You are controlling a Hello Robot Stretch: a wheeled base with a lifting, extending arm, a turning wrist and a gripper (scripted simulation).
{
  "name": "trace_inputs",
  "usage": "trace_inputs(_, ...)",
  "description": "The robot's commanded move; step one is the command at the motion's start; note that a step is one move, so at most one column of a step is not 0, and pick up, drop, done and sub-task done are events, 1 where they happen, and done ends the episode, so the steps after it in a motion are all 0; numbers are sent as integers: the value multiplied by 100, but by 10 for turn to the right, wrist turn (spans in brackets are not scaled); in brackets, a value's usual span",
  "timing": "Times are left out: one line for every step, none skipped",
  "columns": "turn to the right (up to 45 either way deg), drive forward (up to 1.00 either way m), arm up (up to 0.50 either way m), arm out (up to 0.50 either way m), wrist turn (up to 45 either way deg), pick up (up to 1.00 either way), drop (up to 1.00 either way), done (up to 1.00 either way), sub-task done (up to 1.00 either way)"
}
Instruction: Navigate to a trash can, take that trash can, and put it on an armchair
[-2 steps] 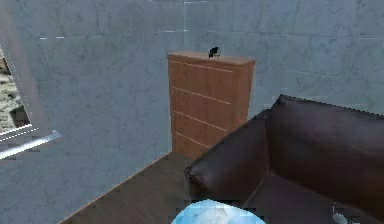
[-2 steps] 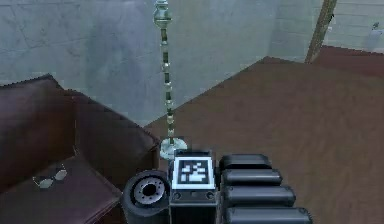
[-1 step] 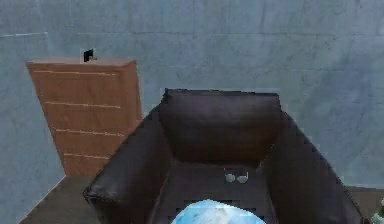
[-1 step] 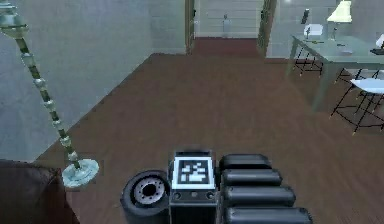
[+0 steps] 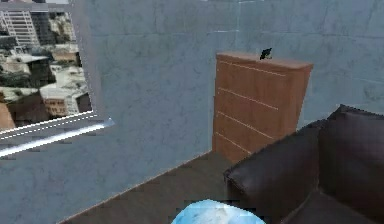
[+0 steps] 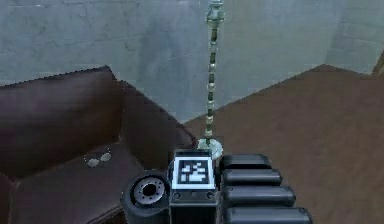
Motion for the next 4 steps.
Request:
trace_inputs(-240, 0, 0, 0, 0, 0, 0, 0, 0)
trace_inputs(0, 0, 0, 48, 0, 0, 0, 0, 0)
trace_inputs(0, 0, 0, 0, 450, 0, 0, 0, 0)
trace_inputs(0, 0, 0, 0, 360, 0, 0, 0, 0)
